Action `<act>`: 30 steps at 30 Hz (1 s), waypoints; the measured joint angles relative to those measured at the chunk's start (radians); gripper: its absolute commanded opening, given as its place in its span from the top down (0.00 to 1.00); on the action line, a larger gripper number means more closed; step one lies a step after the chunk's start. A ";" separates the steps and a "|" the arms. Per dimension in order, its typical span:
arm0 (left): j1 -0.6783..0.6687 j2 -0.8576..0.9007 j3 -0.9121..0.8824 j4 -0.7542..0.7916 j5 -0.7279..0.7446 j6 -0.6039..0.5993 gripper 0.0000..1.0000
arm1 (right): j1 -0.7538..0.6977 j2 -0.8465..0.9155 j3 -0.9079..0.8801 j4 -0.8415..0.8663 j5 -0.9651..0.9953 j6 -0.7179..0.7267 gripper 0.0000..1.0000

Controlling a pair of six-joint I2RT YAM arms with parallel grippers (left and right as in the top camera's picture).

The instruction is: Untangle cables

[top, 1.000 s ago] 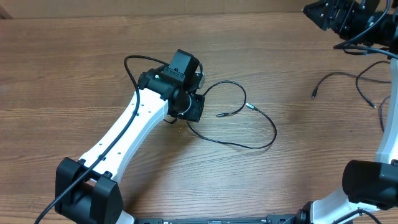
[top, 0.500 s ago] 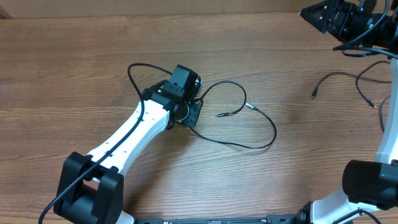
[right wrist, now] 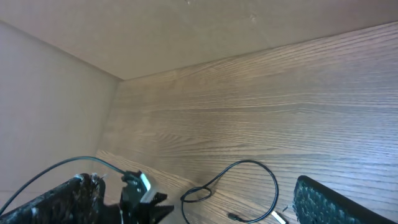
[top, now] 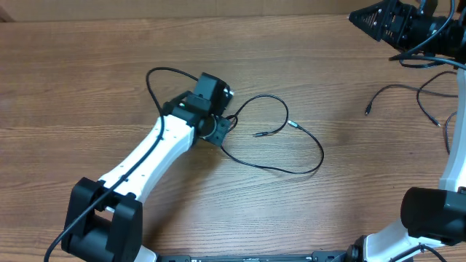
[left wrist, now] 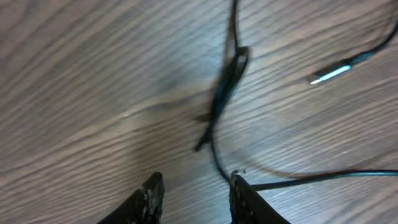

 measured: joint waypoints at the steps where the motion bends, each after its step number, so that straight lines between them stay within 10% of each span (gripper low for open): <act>1: 0.014 0.000 0.000 -0.003 0.012 0.019 0.64 | 0.000 0.000 0.000 0.000 0.000 -0.001 0.00; 12: 0.042 0.000 -0.061 0.104 0.124 0.207 0.57 | 0.000 0.000 0.000 0.000 0.000 -0.005 0.00; 30: 0.042 0.000 -0.167 0.256 0.190 0.288 0.76 | 0.000 0.000 0.000 -0.005 -0.001 -0.005 0.00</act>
